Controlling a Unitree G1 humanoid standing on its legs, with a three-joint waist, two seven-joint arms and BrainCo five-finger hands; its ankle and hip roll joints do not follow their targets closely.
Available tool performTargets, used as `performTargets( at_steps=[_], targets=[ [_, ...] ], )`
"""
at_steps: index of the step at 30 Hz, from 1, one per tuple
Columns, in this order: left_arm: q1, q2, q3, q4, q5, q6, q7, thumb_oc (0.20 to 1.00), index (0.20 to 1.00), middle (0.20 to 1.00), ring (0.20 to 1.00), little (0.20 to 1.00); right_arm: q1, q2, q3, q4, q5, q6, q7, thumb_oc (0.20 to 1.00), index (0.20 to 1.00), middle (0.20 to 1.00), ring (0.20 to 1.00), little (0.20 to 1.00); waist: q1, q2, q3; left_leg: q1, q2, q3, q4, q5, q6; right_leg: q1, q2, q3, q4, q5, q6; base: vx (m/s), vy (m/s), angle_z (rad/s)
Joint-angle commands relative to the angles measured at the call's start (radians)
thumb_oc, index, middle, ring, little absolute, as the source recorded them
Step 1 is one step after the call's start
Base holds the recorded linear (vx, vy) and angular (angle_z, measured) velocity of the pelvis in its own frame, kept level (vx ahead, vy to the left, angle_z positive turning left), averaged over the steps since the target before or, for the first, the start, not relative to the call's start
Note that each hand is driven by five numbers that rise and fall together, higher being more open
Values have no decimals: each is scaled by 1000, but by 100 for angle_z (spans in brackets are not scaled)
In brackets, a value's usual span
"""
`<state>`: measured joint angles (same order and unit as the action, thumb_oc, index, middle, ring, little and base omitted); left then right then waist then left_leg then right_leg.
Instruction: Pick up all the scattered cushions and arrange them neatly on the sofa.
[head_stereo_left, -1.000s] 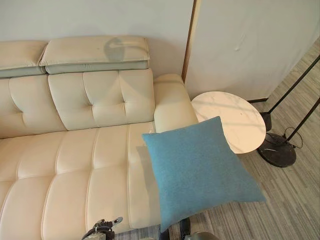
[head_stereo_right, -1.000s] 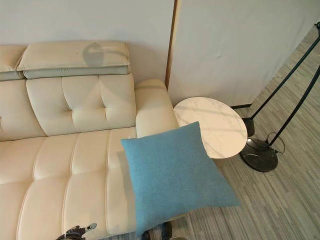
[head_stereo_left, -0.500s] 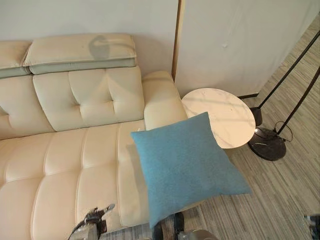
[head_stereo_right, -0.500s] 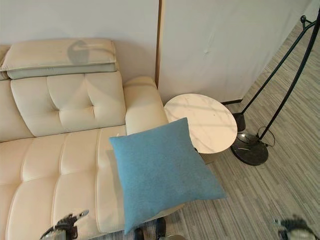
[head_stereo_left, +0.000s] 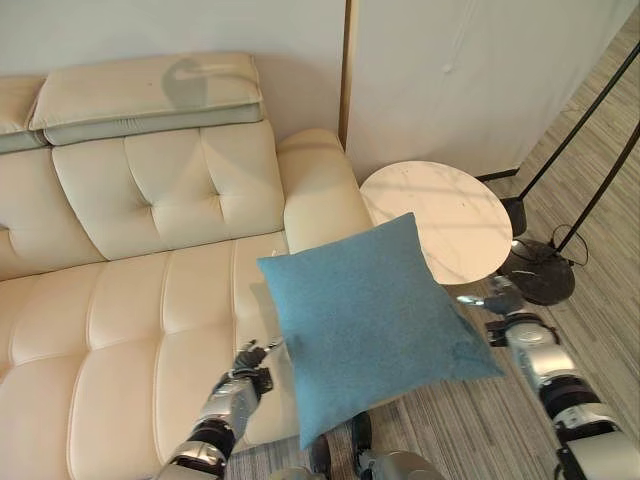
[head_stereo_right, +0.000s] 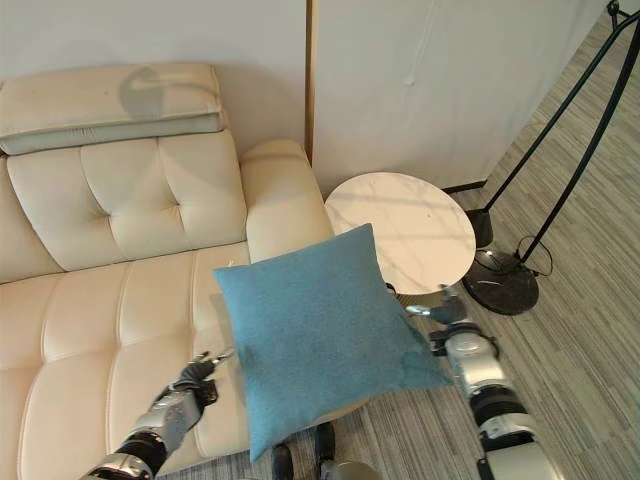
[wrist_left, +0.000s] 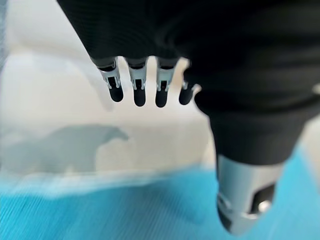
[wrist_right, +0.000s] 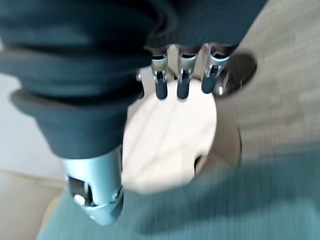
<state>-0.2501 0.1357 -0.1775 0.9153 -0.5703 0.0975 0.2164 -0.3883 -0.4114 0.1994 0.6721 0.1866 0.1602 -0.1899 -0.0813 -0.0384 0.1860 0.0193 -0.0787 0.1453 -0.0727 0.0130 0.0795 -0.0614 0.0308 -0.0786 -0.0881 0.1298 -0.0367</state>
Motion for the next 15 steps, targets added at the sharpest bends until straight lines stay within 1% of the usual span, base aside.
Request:
performTargets(
  at_steps=[1, 2, 3, 4, 5, 6, 7, 8, 9, 10, 11, 12, 13, 15],
  targets=[
    [-47, 5, -42, 34, 5, -1, 2, 1000, 1000, 1000, 1000, 1000, -31, 21, 34, -52, 20, -27, -27, 1000, 1000, 1000, 1000, 1000, -7, -46, -45, -11, 147, -8, -15, -13, -128, 53, -74, 39, 1, -162, 117, 0, 0, 0],
    [-59, -14, -79, 41, 17, 6, -6, 1000, 1000, 1000, 1000, 1000, -17, 80, 68, -94, 78, -42, -25, 1000, 1000, 1000, 1000, 1000, -5, -51, -37, -16, 148, -8, -15, -11, -127, 49, -75, 40, 1, -161, 116, 0, 0, 0],
    [-59, -13, -79, 41, 17, 6, -6, 1000, 1000, 1000, 1000, 1000, -17, 80, 68, -95, 78, -42, -26, 1000, 1000, 1000, 1000, 1000, -5, -51, -37, -16, 148, -8, -15, -11, -127, 49, -75, 40, 1, -161, 116, 0, 0, 0],
    [-63, -20, -99, 39, 25, 7, -4, 1000, 1000, 1000, 1000, 1000, -5, 108, 88, -131, 129, -53, -20, 1000, 1000, 1000, 1000, 1000, -5, -53, -33, -20, 148, -9, -15, -10, -127, 45, -75, 39, 1, -160, 116, -36, 4, -1],
    [-73, -34, -125, 49, 37, 9, -7, 1000, 1000, 1000, 1000, 1000, 8, 144, 123, -158, 177, -72, -12, 1000, 1000, 1000, 1000, 1000, -6, -55, -24, -28, 147, -10, -15, -6, -127, 36, -75, 39, 1, -157, 116, -58, 1, -3],
    [-82, -44, -144, 57, 40, 9, -5, 1000, 1000, 1000, 1000, 1000, 6, 166, 156, -170, 188, -73, 3, 1000, 1000, 1000, 1000, 1000, -5, -58, -18, -36, 147, -11, -15, -4, -127, 29, -75, 39, 1, -155, 116, -72, -5, -2],
    [-101, -61, -189, 59, 57, 15, -9, 1000, 1000, 1000, 1000, 1000, -3, 200, 222, -181, 219, -75, 12, 1000, 1000, 1000, 1000, 1000, -1, -64, -8, -44, 148, -12, -15, 0, -129, 21, -75, 38, 1, -152, 115, -47, -8, -2],
    [-101, -61, -189, 59, 57, 15, -9, 1000, 1000, 1000, 1000, 1000, -3, 200, 222, -180, 219, -75, 12, 1000, 1000, 1000, 1000, 1000, -1, -64, -10, -46, 148, -12, -15, 1, -129, 19, -75, 38, 1, -152, 115, -34, -11, -3],
    [-108, -70, -228, 55, 77, 13, -8, 1000, 1000, 1000, 1000, 1000, -13, 218, 272, -199, 224, -73, 21, 1000, 1000, 1000, 1000, 1000, 1, -68, -6, -51, 149, -12, -15, 3, -130, 15, -76, 36, 1, -151, 113, 0, 0, 0],
    [-114, -76, -248, 47, 95, 15, -8, 1000, 1000, 1000, 1000, 1000, -16, 231, 296, -205, 237, -74, 18, 1000, 1000, 1000, 1000, 1000, 4, -70, -2, -54, 148, -12, -15, 4, -131, 11, -75, 36, 1, -148, 114, 0, 0, 0],
    [-126, -84, -294, 28, 122, 10, 4, 1000, 1000, 1000, 1000, 1000, -26, 254, 347, -207, 234, -73, 18, 1000, 1000, 1000, 1000, 1000, 8, -73, 5, -61, 147, -12, -15, 7, -132, 5, -77, 34, 1, -146, 114, 0, 0, 0],
    [-126, -84, -294, 28, 122, 10, 4, 1000, 1000, 1000, 1000, 1000, -27, 254, 347, -207, 234, -73, 18, 1000, 1000, 1000, 1000, 1000, 8, -73, 5, -61, 147, -12, -15, 7, -132, 5, -77, 34, 1, -146, 114, 0, 0, 0],
    [-135, -90, -334, 14, 143, 7, 6, 1000, 1000, 1000, 1000, 1000, -43, 273, 387, -199, 218, -70, 19, 1000, 1000, 1000, 1000, 1000, 12, -75, 8, -65, 147, -14, -15, 8, -132, 3, -78, 33, 1, -145, 113, 0, 0, 0],
    [-137, -93, -370, -12, 173, 0, 22, 1000, 1000, 1000, 1000, 1000, -47, 293, 413, -182, 225, -74, 6, 1000, 1000, 1000, 1000, 1000, 16, -78, 12, -65, 146, -15, -15, 9, -132, 3, -79, 31, 1, -144, 113, 0, 0, 0]
  ],
)
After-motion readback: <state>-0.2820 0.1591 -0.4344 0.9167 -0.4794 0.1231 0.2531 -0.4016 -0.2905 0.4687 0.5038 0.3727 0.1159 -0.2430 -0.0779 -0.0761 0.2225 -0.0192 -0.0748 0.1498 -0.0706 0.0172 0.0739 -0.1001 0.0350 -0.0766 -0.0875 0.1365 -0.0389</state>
